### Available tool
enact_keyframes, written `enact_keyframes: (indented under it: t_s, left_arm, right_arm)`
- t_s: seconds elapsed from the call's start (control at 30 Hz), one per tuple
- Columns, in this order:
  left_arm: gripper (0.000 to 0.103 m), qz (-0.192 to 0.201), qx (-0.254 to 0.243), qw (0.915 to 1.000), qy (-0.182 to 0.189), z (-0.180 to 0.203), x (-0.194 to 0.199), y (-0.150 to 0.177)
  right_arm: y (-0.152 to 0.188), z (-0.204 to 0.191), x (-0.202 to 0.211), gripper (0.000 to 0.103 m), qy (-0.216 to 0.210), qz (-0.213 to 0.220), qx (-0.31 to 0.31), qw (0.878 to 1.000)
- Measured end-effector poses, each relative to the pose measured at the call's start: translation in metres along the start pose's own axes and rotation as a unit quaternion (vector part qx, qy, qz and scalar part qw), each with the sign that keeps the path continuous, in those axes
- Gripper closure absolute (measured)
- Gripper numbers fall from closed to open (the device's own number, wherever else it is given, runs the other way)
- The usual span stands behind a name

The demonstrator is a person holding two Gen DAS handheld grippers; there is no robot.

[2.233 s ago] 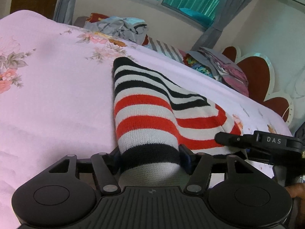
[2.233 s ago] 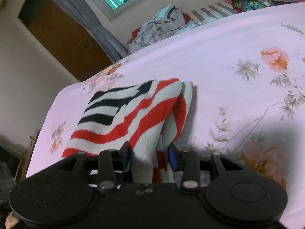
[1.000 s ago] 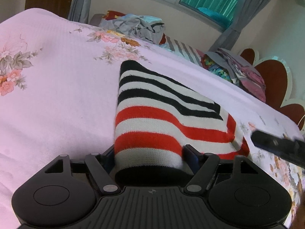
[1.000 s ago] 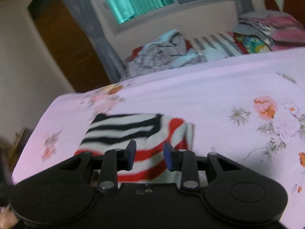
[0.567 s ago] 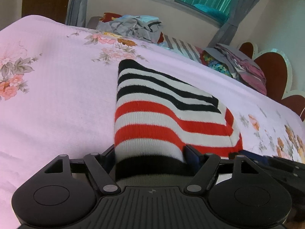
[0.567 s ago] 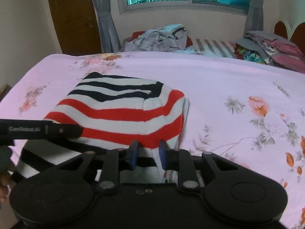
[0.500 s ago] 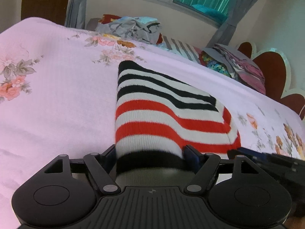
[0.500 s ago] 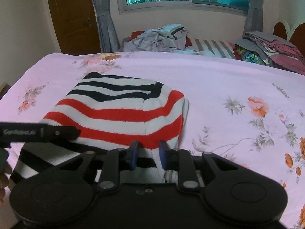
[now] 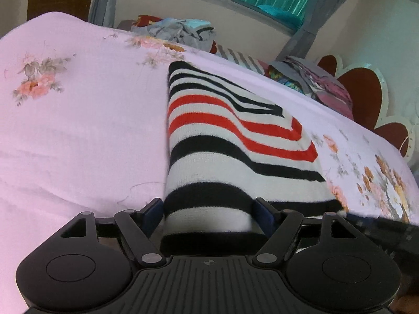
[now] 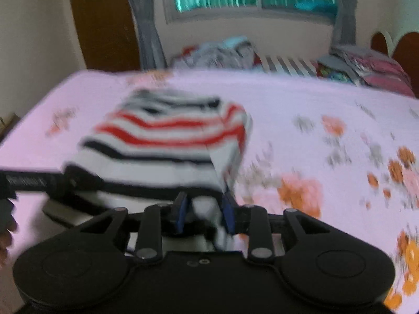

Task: Fold small clothes
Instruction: 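Press and square the folded stack with both grippers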

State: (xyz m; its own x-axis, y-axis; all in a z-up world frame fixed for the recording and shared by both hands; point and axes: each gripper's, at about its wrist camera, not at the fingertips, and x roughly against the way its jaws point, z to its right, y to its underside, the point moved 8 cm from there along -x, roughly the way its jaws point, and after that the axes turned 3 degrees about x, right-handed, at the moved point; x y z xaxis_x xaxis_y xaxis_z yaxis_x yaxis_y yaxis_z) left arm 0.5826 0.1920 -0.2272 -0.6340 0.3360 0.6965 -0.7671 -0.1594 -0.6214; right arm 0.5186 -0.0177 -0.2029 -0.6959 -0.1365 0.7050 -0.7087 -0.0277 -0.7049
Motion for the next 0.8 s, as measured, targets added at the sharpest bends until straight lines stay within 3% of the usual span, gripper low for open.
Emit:
enact_keyframes:
  t_s: [0.2,0.3,0.5,0.57,0.8]
  left_arm:
    - [0.028,-0.003,-0.009,0.9999,-0.006,0.002,-0.001,-0.001]
    - [0.026,-0.005,-0.014,0.9998,-0.011,0.004,0.001,-0.004]
    - [0.01,-0.021,-0.017,0.9994,-0.02,0.009,-0.003,-0.003]
    - [0.0,-0.028,-0.022,0.9989,-0.03,0.01,-0.005,-0.001]
    - [0.0,-0.044,-0.013,0.9984,-0.034,0.006,-0.013,0.002]
  right_arm:
    - [0.01,0.009,-0.009,0.071,-0.002,-0.01,-0.039,0.999]
    - [0.011,0.003,-0.008,0.07,0.013,-0.013,-0.028,0.999]
    - [0.011,0.002,-0.011,0.069,0.025,-0.025,-0.023,0.999]
    - [0.011,0.003,-0.011,0.069,0.023,-0.026,-0.031,0.999]
    - [0.012,0.006,-0.011,0.063,0.025,-0.027,-0.042,0.998]
